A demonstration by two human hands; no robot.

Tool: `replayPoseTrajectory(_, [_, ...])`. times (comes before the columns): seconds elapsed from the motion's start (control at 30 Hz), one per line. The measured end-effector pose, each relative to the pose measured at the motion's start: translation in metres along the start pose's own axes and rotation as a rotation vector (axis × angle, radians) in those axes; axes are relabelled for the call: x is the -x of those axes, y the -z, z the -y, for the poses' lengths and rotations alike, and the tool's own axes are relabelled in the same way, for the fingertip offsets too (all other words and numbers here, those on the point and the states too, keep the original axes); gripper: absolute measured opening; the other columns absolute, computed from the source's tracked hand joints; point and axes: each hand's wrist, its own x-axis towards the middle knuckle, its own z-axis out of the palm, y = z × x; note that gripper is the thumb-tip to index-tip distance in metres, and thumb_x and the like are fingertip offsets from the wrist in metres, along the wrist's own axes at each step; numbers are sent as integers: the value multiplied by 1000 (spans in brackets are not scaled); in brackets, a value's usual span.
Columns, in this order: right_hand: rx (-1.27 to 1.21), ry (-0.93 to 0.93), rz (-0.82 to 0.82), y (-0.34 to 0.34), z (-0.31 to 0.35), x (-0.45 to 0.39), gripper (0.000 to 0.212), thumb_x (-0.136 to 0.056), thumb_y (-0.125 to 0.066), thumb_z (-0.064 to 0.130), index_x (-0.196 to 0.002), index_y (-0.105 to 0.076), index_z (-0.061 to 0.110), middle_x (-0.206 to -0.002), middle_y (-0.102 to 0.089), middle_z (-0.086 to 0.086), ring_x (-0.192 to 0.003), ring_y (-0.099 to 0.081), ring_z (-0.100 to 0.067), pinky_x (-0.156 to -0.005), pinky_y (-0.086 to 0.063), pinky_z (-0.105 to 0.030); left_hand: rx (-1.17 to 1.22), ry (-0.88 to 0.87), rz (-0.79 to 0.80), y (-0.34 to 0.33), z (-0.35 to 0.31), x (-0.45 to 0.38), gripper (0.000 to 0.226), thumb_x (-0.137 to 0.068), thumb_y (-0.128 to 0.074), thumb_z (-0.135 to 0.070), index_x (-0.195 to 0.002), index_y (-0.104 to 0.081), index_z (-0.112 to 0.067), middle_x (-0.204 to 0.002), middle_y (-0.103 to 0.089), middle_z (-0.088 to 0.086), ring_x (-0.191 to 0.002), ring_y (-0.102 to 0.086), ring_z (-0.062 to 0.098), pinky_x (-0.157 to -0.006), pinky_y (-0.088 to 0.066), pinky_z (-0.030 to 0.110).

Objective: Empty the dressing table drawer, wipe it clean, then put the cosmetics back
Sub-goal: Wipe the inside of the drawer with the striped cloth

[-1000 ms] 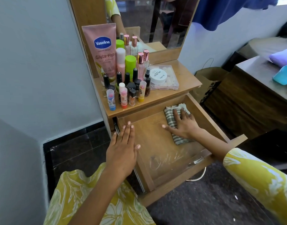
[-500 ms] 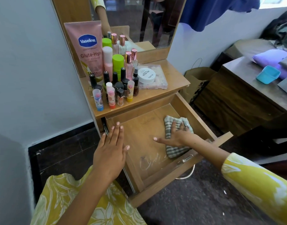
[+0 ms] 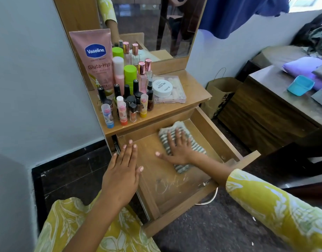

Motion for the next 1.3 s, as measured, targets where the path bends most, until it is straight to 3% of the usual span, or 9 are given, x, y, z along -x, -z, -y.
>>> replayPoseTrajectory(0.2, [120, 262, 75, -30, 31, 5, 79, -85, -10, 76, -142, 27, 35, -144, 43, -3, -131, 40, -26, -107, 22, -46, -7, -15, -6, -1, 1, 1, 60, -99, -9, -43, -137, 30, -19, -148, 34, 1, -141, 22, 14, -112, 11, 31])
replayPoseTrajectory(0.3, [94, 162, -6, -7, -8, 1, 72, -94, -16, 62, -146, 22, 30, -151, 34, -6, -139, 32, -28, -115, 16, -51, -1, -15, -1, -1, 2, 0, 60, -99, -8, -43, -139, 29, -18, -148, 33, 0, -140, 22, 13, -111, 12, 31])
replayPoseTrajectory(0.47, [-65, -72, -17, 13, -56, -9, 76, -94, -21, 62, -143, 28, 32, -148, 42, -4, -137, 37, -26, -113, 16, -50, -19, -15, 10, -2, 3, -2, 60, -100, -7, -42, -139, 30, -17, -148, 34, 2, -141, 23, 14, -111, 12, 31])
replayPoseTrajectory(0.7, [-202, -47, 17, 2, 20, -10, 75, -95, -20, 60, -144, 27, 28, -146, 43, -9, -135, 38, -33, -110, 20, -53, 40, -19, 10, -2, 5, 0, 61, -100, -10, -43, -138, 30, -18, -147, 35, -1, -137, 27, 11, -111, 13, 29])
replayPoseTrajectory(0.83, [-417, 102, 138, 1, 61, 10, 66, -99, -28, 51, -149, 12, 32, -152, 33, -5, -138, 33, -30, -113, 15, -52, 40, -32, 34, 0, 6, -1, 60, -100, -11, -43, -137, 30, -18, -147, 35, -2, -139, 25, 11, -113, 11, 31])
replayPoseTrajectory(0.9, [-610, 176, 152, 14, 58, 23, 61, -99, -39, 42, -151, -6, 34, -158, 17, -1, -144, 19, -24, -117, 7, -49, 47, -54, 89, 4, 10, -3, 61, -100, -14, -44, -136, 29, -20, -146, 36, -3, -137, 28, 10, -114, 11, 31])
replayPoseTrajectory(1.0, [-285, 322, 0, 23, 48, 32, 63, -95, -52, 31, -150, -21, 30, -160, -5, -4, -147, -12, -23, -120, -16, -42, 76, -98, 170, 9, 18, -5, 61, -101, -17, -45, -137, 28, -24, -145, 37, -6, -133, 32, 7, -113, 13, 31])
replayPoseTrajectory(1.1, [78, 468, 51, 18, 44, 31, 80, -89, -63, 31, -151, -12, 30, -160, 11, -5, -147, 8, -24, -121, -7, -44, 82, -113, 206, 10, 20, -6, 62, -100, -17, -46, -137, 29, -24, -145, 39, -6, -133, 33, 7, -112, 13, 31])
replayPoseTrajectory(1.3, [289, 500, 93, -6, 50, 26, 89, -88, -60, 40, -150, 3, 30, -154, 29, -8, -142, 26, -30, -119, 7, -47, 83, -112, 209, 9, 20, -7, 64, -100, -19, -47, -136, 29, -26, -145, 40, -7, -133, 33, 7, -111, 14, 30])
